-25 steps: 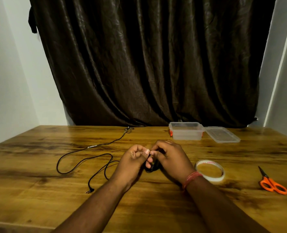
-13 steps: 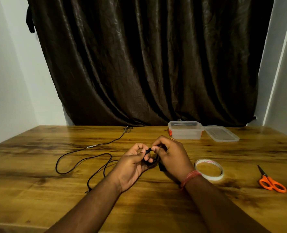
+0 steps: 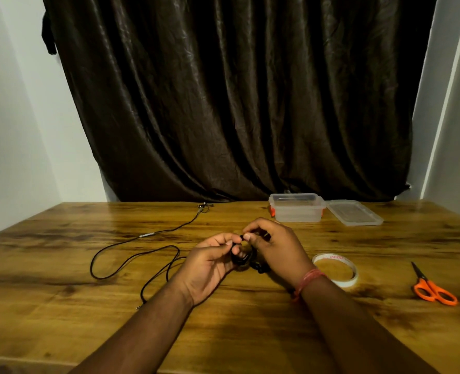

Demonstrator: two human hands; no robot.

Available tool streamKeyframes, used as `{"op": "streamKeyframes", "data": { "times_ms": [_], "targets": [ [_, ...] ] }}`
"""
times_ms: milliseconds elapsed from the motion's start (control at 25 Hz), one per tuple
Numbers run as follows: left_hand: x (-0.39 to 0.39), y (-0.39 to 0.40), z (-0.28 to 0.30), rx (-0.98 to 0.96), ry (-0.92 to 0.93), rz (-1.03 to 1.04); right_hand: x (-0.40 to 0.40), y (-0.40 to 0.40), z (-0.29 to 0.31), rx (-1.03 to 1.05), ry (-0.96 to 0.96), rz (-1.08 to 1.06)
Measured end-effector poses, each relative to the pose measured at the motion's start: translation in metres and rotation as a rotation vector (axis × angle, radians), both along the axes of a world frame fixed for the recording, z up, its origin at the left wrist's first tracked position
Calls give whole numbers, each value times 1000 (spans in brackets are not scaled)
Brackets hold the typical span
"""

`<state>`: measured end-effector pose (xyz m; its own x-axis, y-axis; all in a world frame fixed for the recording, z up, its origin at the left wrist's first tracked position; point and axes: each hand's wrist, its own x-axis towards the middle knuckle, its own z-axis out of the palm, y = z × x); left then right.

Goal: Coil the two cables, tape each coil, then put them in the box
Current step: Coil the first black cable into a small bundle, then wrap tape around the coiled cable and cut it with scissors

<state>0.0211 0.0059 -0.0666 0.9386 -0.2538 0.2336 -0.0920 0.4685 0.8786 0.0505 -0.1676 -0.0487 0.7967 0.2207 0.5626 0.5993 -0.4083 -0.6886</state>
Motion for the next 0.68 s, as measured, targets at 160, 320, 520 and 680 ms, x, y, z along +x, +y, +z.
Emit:
{"op": "streamKeyframes", "data": {
  "times_ms": [160,320,520,680],
  "targets": [
    [0,-1,1,32,48,132,8,-36,12,-101,129,-191],
    [0,-3,3,83,64,201,-1,-76,21,-398,214,-328],
    [7,-3,0,78,99,177,-42,-115,27,-882,343,-345],
    [6,-5,0,188,99,234,-51,-113,18,-930,340,-311]
  ]
}}
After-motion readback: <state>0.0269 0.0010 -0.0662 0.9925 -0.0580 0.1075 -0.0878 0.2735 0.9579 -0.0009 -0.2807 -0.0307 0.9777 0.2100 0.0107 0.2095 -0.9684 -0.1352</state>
